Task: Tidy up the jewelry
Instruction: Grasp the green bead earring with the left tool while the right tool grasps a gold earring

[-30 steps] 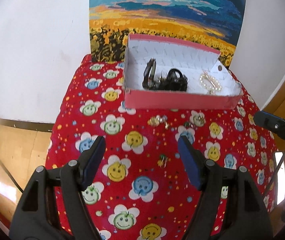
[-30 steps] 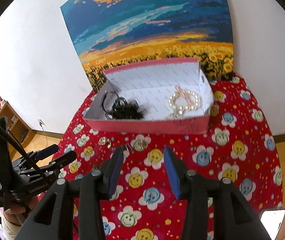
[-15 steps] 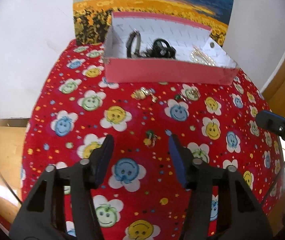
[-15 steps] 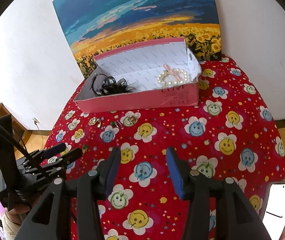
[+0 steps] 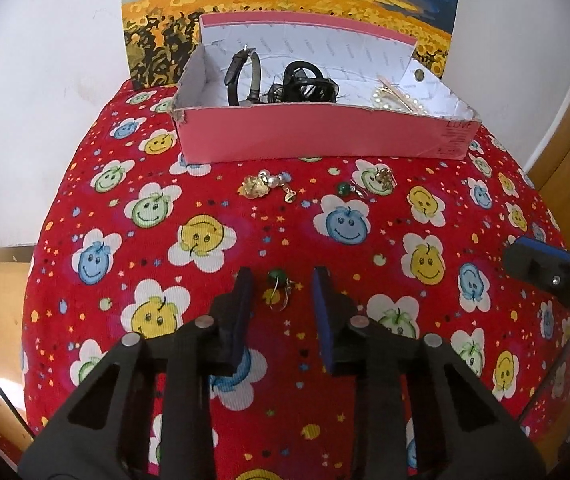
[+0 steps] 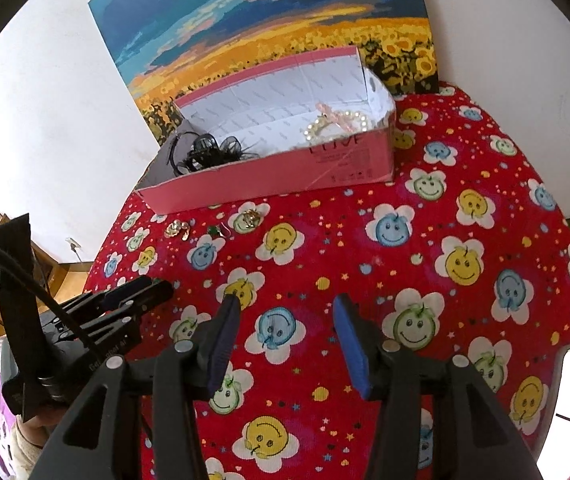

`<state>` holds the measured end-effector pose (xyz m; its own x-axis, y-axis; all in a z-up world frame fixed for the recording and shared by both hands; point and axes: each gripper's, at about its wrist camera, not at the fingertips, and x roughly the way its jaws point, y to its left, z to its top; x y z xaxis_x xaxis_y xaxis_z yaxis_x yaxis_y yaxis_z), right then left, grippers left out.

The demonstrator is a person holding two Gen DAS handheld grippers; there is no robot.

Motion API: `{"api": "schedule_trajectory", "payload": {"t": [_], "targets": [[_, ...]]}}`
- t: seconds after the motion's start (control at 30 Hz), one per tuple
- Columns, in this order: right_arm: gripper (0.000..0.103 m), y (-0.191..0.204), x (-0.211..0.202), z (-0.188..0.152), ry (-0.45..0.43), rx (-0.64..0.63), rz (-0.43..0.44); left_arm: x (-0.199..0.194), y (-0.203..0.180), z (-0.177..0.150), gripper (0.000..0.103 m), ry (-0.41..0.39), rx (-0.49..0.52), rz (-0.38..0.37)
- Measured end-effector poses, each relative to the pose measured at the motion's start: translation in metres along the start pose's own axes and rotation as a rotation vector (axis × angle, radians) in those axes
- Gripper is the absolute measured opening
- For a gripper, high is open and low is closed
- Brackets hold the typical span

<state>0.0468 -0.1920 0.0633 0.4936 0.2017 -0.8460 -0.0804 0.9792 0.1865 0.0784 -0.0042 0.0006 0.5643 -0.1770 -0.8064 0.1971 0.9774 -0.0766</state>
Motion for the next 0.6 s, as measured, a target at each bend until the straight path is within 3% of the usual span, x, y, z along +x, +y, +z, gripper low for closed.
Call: {"api": "schedule_trajectory", "payload": {"t": [0.03, 0.1, 0.17, 0.33, 0.6], "targets": [[0.052, -0.001, 0.001, 0.000, 0.003, 0.002, 0.002, 0.001, -0.001, 0.001, 0.018, 0.000, 0.006, 0.002], [0.051, -0.002, 0.004, -0.001, 0.006, 0.006, 0.006, 0.001, -0.002, 0.000, 0.005, -0.002, 0.017, -0.002], [0.052, -0.002, 0.006, -0.001, 0.010, 0.006, 0.007, 0.001, -0.002, 0.000, 0.001, -0.007, 0.015, -0.005], [0.052, 0.001, 0.009, -0.001, 0.016, 0.001, 0.006, -0.003, 0.008, 0.000, 0.001, -0.015, -0.039, -0.037], [0.052, 0.019, 0.010, 0.005, 0.014, -0.032, 0.012, -0.030, 0.042, 0.003, 0.001, -0.081, -0.128, 0.012]]}}
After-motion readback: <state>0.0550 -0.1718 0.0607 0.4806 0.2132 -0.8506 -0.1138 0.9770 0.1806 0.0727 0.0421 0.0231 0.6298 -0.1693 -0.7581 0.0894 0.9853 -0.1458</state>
